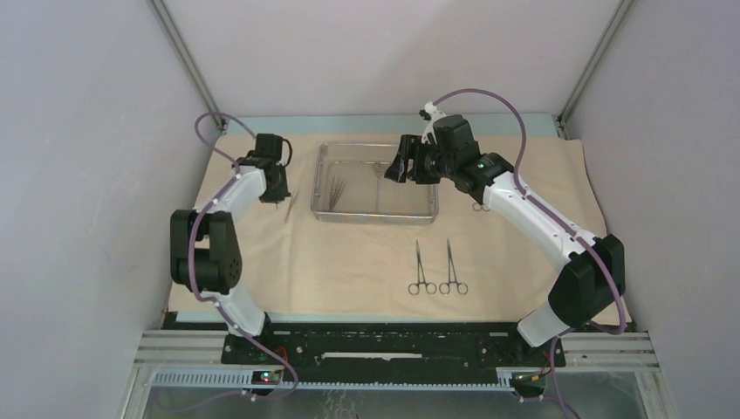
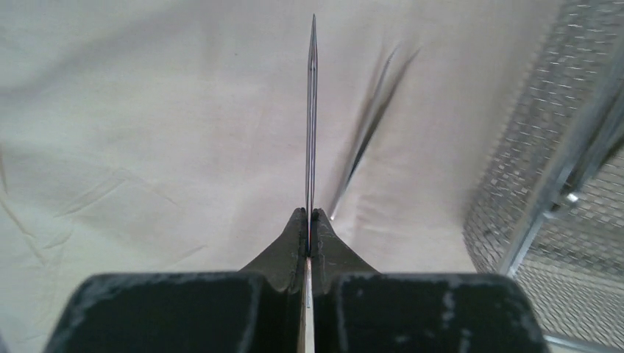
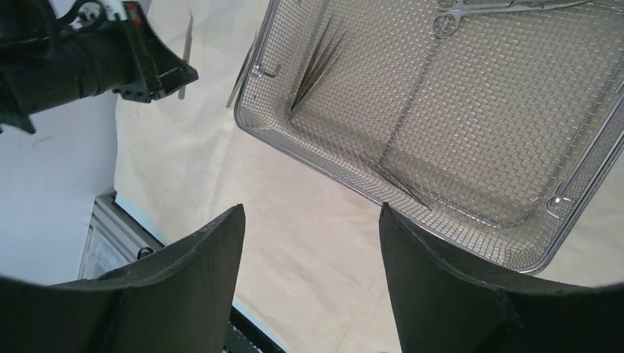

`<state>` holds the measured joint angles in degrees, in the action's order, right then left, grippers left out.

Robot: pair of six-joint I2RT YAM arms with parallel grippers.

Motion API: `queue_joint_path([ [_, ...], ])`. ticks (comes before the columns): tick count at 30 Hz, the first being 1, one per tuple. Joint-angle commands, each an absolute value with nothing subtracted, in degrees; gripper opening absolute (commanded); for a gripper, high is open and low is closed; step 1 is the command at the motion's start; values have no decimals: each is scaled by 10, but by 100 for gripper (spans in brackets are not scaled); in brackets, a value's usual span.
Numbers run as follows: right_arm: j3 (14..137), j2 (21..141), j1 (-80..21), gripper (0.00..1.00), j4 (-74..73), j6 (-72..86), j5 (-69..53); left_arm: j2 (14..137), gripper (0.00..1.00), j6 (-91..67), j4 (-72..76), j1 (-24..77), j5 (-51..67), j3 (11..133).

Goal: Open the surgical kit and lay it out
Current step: Place the medical item in the surgical kit.

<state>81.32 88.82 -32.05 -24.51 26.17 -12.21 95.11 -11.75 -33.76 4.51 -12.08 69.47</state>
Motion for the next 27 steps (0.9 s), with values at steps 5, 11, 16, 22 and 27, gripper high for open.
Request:
queue_joint_path([
  [5,805,849,-305,75,-208,251,-155,1069,3,-46,-393,42,-170,832],
  [11,799,843,-295,75,-206,249,-154,1109,4,-24,-421,28,-145,864],
  [16,796,848,-288,75,-197,256,-171,1101,7,-18,-419,24,-135,836],
  [22,794,848,-285,75,-197,257,-178,1111,11,-6,-415,23,-120,832],
  [27,794,848,-286,75,-196,257,-179,1126,13,-1,-420,23,-109,837],
])
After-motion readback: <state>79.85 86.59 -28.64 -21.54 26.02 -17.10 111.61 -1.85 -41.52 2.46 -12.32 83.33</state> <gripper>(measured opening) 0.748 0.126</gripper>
